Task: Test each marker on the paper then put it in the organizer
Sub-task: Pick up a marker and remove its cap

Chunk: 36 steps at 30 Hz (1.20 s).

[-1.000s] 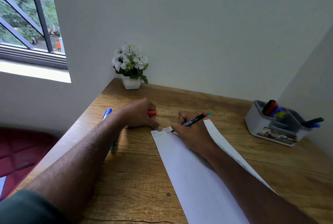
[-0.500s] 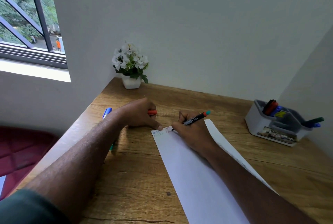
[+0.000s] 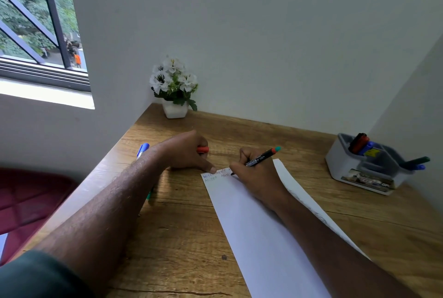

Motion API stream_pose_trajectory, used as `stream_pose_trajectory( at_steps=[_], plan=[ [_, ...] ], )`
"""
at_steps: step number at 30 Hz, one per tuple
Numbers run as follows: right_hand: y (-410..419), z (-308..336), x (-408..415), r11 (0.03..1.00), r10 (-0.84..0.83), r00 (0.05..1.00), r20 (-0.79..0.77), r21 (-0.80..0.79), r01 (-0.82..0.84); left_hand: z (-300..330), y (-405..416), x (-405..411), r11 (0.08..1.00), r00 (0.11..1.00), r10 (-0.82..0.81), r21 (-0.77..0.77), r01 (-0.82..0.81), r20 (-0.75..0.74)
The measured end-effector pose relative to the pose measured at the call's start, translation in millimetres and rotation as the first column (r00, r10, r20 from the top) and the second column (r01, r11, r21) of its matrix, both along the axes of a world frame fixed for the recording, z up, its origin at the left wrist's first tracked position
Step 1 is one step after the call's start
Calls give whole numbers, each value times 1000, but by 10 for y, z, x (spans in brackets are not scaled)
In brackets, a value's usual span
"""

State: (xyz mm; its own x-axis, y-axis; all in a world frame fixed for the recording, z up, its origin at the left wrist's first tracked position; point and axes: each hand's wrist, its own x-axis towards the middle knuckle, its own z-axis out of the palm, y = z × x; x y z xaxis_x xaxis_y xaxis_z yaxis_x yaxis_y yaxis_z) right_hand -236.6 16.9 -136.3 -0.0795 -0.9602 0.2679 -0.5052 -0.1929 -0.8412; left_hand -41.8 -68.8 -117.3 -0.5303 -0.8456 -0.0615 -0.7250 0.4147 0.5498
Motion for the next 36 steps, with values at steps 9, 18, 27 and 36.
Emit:
stream_pose_trajectory(
  at_steps=[9,18,27,36],
  plan=[
    [-12,-7,-13,1000,-6,1000,24,-7,6,24,32,-2,1000,1000,5,3,-5,9],
    [16,17,-89,995,-53,937,345,-65,80,44,88,-20,996,982,-53,-79,39,-180],
    [59,104,-133,986,160,807,568,-133,-102,34,83,-31,991,829,-119,-9,137,-546],
    [65,124,-134,982,169,806,567,-170,-87,19,77,-43,981,810,-180,-46,186,-558]
  ],
)
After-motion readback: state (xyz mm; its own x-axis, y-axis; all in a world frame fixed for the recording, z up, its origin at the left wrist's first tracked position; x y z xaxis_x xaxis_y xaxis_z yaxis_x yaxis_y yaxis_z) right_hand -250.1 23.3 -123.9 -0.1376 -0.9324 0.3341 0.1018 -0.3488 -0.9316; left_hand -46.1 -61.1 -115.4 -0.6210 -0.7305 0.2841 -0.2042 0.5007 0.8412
